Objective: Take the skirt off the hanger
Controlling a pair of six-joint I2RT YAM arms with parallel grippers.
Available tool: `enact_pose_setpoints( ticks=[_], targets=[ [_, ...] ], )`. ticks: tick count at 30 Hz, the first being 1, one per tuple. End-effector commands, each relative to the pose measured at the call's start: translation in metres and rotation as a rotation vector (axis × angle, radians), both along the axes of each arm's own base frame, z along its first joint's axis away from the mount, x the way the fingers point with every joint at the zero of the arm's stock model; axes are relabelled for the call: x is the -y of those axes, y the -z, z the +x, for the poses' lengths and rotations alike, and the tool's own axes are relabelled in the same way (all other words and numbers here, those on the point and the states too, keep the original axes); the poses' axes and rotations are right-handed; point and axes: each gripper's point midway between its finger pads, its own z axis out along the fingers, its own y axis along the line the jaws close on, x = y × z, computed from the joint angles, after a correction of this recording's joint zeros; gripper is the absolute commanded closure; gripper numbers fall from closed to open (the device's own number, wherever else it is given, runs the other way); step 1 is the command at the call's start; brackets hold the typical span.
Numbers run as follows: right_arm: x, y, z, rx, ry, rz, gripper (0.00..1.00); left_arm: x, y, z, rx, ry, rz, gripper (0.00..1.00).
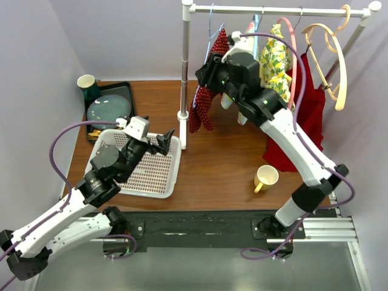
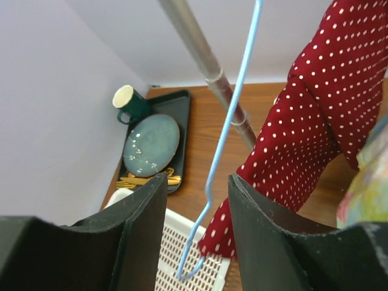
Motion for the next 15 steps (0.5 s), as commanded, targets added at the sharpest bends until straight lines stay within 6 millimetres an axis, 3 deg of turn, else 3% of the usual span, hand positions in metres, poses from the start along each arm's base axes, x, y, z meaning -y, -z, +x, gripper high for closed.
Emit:
enact_pose_setpoints(
  ticks=[1, 8, 15],
  targets=[
    [-0.007, -0.026, 0.019, 0.064, -0.015, 0.089, 0.52, -0.003, -0.013, 0.000, 0.046, -0.012, -0.023, 0.00],
    [-0.008, -0.014, 0.044, 0.086, 0.010, 0.085, 0.56, -0.001, -0.015, -0.002, 0.048, 0.002, -0.024, 0.01],
    [-0.008, -0.015, 0.052, 0.111, -0.001, 0.123, 0.73, -0.001, -0.014, -0.002, 0.047, 0.006, -0.020, 0.01]
  ],
)
